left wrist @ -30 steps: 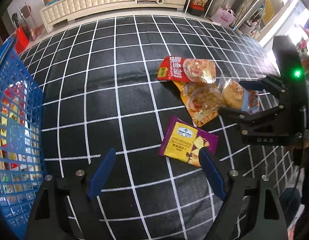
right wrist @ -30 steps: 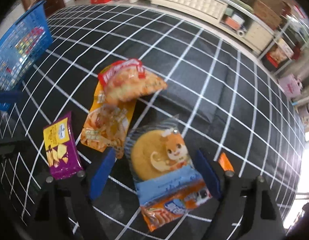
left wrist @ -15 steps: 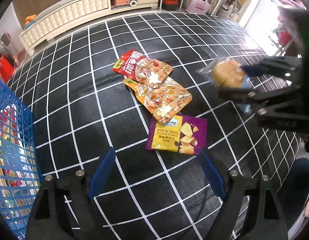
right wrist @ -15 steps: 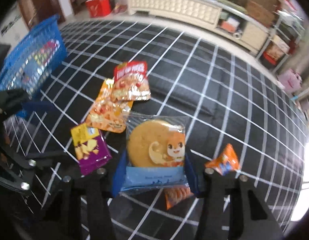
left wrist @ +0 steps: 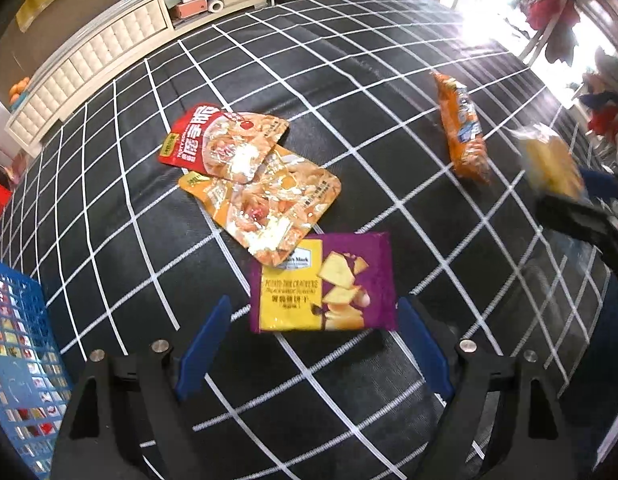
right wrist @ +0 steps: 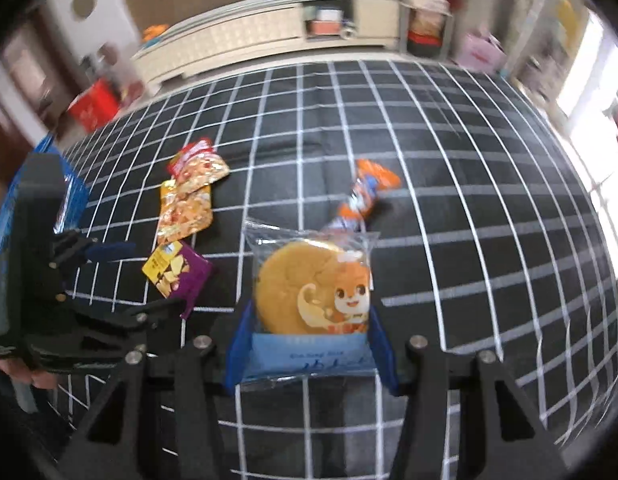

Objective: Organize snacks
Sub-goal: 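Grasp the purple chip bag with the left tool while the right tool holds the cake packet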

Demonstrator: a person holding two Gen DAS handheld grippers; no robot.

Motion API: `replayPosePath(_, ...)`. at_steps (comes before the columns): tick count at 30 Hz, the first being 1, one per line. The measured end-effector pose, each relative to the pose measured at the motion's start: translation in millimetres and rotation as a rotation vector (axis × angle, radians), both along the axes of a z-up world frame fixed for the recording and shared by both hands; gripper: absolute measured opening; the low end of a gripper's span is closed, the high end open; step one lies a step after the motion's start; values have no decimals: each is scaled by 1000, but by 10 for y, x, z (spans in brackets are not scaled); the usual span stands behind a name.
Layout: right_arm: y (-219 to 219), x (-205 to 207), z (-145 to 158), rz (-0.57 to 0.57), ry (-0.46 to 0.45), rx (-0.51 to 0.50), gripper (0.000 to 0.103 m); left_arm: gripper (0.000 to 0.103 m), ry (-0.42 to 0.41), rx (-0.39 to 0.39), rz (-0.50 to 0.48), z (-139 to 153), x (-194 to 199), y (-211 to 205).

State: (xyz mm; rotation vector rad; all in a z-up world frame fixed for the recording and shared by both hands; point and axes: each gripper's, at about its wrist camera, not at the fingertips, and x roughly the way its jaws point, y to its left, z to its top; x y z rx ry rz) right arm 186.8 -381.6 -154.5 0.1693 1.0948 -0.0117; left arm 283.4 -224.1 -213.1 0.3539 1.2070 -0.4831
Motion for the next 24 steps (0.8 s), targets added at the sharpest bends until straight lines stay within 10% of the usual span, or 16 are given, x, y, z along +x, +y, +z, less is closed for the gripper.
replayPosePath(20, -134, -346, -348, -200, 37, 106, 57, 83, 33, 25, 47, -79, 294, -277)
replayPosePath(24, -143, -326, -384, -229, 42, 78, 57, 64, 11, 9, 52, -30, 227, -282)
